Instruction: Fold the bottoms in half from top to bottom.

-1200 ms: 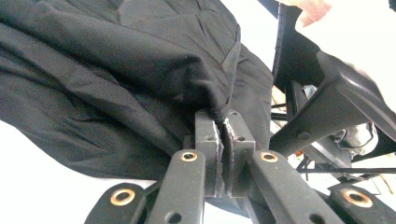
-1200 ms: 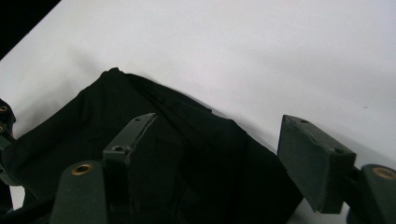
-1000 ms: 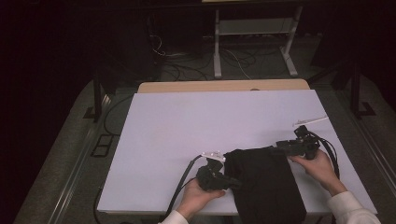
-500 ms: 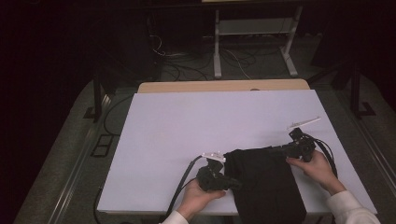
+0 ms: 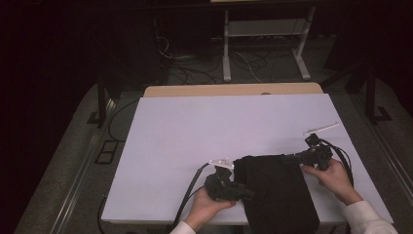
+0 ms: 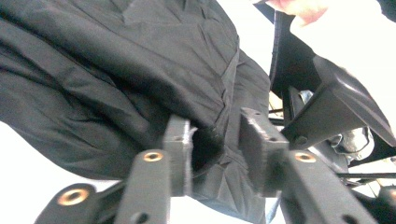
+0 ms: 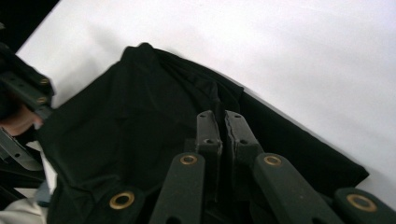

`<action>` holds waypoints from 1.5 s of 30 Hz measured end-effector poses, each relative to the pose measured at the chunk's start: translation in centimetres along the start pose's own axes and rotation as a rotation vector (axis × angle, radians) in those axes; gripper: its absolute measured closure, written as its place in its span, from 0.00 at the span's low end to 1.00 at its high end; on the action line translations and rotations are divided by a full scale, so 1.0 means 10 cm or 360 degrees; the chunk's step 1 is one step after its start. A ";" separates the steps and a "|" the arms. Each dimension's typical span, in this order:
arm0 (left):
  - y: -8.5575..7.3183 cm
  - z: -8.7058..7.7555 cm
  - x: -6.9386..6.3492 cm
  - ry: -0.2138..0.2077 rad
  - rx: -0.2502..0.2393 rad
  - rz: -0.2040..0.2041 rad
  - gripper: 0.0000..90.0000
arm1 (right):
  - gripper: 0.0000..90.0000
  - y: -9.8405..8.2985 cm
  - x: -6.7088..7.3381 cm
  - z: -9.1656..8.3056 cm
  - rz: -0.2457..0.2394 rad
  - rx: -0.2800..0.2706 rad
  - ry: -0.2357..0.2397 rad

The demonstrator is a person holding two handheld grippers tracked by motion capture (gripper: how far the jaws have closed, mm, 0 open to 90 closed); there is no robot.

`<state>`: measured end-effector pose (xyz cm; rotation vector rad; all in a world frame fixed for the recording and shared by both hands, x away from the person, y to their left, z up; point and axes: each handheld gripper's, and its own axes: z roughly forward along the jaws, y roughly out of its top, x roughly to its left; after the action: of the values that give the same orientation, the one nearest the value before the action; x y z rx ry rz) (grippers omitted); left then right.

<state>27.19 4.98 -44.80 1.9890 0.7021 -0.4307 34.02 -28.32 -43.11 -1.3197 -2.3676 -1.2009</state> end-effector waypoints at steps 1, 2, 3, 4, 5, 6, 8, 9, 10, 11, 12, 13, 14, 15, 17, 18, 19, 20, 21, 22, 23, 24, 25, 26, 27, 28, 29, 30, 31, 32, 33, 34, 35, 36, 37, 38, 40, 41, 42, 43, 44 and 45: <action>0.00 -0.01 0.00 -0.0004 -0.0012 -0.0001 0.64 | 0.94 0.00 0.01 -0.01 0.0004 -0.0006 0.0012; 0.00 -0.03 0.00 0.0003 -0.0022 -0.0005 0.60 | 0.94 -0.01 0.02 -0.02 0.0008 -0.0012 0.0024; 0.00 -0.05 0.00 0.0019 -0.0029 -0.0007 0.56 | 0.94 -0.01 0.03 -0.04 0.0015 -0.0017 0.0035; 0.01 -0.07 0.00 0.0014 -0.0043 -0.0009 0.52 | 0.94 -0.01 0.03 -0.05 0.0027 -0.0026 0.0046; 0.01 -0.09 0.01 -0.0011 -0.0065 -0.0013 0.46 | 0.94 -0.02 0.04 -0.06 0.0042 -0.0036 0.0053; 0.01 -0.12 0.02 -0.0037 -0.0103 -0.0027 0.43 | 0.94 -0.02 0.05 -0.08 0.0055 -0.0043 0.0059; 0.02 -0.18 0.04 -0.0046 -0.0159 -0.0043 0.40 | 0.94 -0.03 0.07 -0.10 0.0063 -0.0059 0.0076; 0.03 -0.21 0.05 -0.0041 -0.0180 -0.0040 0.38 | 0.94 -0.03 0.09 -0.11 0.0061 -0.0068 0.0076; 0.04 -0.23 0.06 -0.0042 -0.0195 -0.0039 0.35 | 0.94 -0.04 0.11 -0.13 0.0058 -0.0075 0.0071; 0.05 -0.25 0.07 -0.0034 -0.0207 -0.0028 0.33 | 0.94 -0.04 0.13 -0.15 0.0058 -0.0088 0.0082; 0.06 -0.27 0.08 -0.0014 -0.0219 -0.0021 0.31 | 0.94 -0.05 0.15 -0.17 0.0057 -0.0102 0.0092; 0.07 -0.28 0.08 0.0008 -0.0228 -0.0016 0.29 | 0.94 -0.06 0.16 -0.19 0.0055 -0.0115 0.0102; 0.07 -0.28 0.09 0.0026 -0.0232 -0.0011 0.28 | 0.94 -0.06 0.18 -0.21 0.0053 -0.0123 0.0112; 0.08 -0.29 0.09 0.0039 -0.0236 -0.0005 0.26 | 0.94 -0.07 0.20 -0.22 0.0049 -0.0132 0.0123; 0.09 -0.30 0.10 0.0073 -0.0243 0.0017 0.22 | 0.94 -0.09 0.23 -0.25 0.0040 -0.0147 0.0150; 0.10 -0.31 0.11 0.0094 -0.0254 0.0024 0.20 | 0.94 -0.10 0.24 -0.26 0.0036 -0.0154 0.0161; 0.10 -0.31 0.12 0.0112 -0.0269 0.0034 0.18 | 0.94 -0.11 0.25 -0.27 0.0037 -0.0161 0.0182; 0.11 -0.32 0.13 0.0129 -0.0283 0.0039 0.17 | 0.94 -0.12 0.26 -0.28 0.0038 -0.0169 0.0200; 0.11 -0.32 0.14 0.0140 -0.0297 0.0038 0.16 | 0.94 -0.14 0.27 -0.29 0.0037 -0.0180 0.0209; 0.11 -0.33 0.15 0.0139 -0.0312 0.0037 0.16 | 0.94 -0.15 0.28 -0.30 0.0032 -0.0188 0.0211; 0.12 -0.33 0.16 0.0134 -0.0325 0.0035 0.16 | 0.94 -0.16 0.30 -0.31 0.0015 -0.0201 0.0204; 0.12 -0.34 0.17 0.0144 -0.0338 0.0034 0.16 | 0.94 -0.18 0.31 -0.32 0.0014 -0.0209 0.0205; 0.12 -0.34 0.18 0.0154 -0.0346 0.0039 0.15 | 0.94 -0.19 0.32 -0.33 0.0012 -0.0213 0.0203; 0.12 -0.34 0.19 0.0163 -0.0353 0.0043 0.15 | 0.94 -0.21 0.34 -0.33 0.0005 -0.0220 0.0196; 0.13 -0.34 0.19 0.0169 -0.0366 0.0041 0.14 | 0.94 -0.22 0.35 -0.34 0.0002 -0.0225 0.0194; 0.13 -0.35 0.20 0.0176 -0.0369 0.0044 0.14 | 0.94 -0.23 0.36 -0.35 0.0001 -0.0222 0.0196; 0.14 -0.35 0.20 0.0182 -0.0368 0.0043 0.14 | 0.94 -0.24 0.37 -0.36 -0.0002 -0.0224 0.0198; 0.14 -0.35 0.21 0.0196 -0.0364 0.0045 0.13 | 0.94 -0.25 0.38 -0.37 0.0000 -0.0219 0.0196; 0.15 -0.35 0.21 0.0220 -0.0355 0.0053 0.11 | 0.94 -0.26 0.38 -0.37 -0.0002 -0.0218 0.0199; 0.16 -0.35 0.21 0.0241 -0.0350 0.0058 0.10 | 0.94 -0.27 0.39 -0.38 0.0000 -0.0220 0.0198; 0.16 -0.35 0.22 0.0252 -0.0349 0.0064 0.09 | 0.94 -0.28 0.39 -0.39 -0.0006 -0.0225 0.0202; 0.17 -0.36 0.22 0.0258 -0.0353 0.0063 0.08 | 0.94 -0.30 0.40 -0.40 -0.0016 -0.0231 0.0200; 0.17 -0.36 0.23 0.0268 -0.0358 0.0061 0.06 | 0.94 -0.31 0.41 -0.41 -0.0019 -0.0230 0.0195; 0.18 -0.37 0.23 0.0280 -0.0360 0.0066 0.05 | 0.94 -0.33 0.41 -0.41 -0.0021 -0.0226 0.0198; 0.18 -0.38 0.24 0.0288 -0.0357 0.0069 0.04 | 0.94 -0.34 0.42 -0.42 -0.0023 -0.0219 0.0201; 0.19 -0.39 0.24 0.0303 -0.0355 0.0074 0.03 | 0.94 -0.36 0.43 -0.42 -0.0027 -0.0211 0.0205; 0.22 -0.41 0.25 0.0333 -0.0348 0.0090 0.02 | 0.94 -0.38 0.45 -0.43 -0.0034 -0.0192 0.0226; 0.23 -0.42 0.26 0.0349 -0.0336 0.0098 0.02 | 0.94 -0.40 0.46 -0.43 -0.0049 -0.0190 0.0233; 0.24 -0.43 0.27 0.0366 -0.0329 0.0107 0.01 | 0.94 -0.41 0.47 -0.42 -0.0064 -0.0185 0.0247; 0.25 -0.44 0.27 0.0380 -0.0330 0.0111 0.00 | 0.94 -0.43 0.48 -0.42 -0.0078 -0.0179 0.0255; 0.25 -0.45 0.28 0.0391 -0.0330 0.0117 0.00 | 0.94 -0.44 0.49 -0.42 -0.0082 -0.0176 0.0257; 0.25 -0.47 0.29 0.0397 -0.0332 0.0122 0.00 | 0.94 -0.46 0.50 -0.41 -0.0086 -0.0167 0.0265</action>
<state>31.04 8.94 -42.45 1.8805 0.7884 -0.0594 26.58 -29.41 -40.47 -1.1422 -2.2643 -1.4089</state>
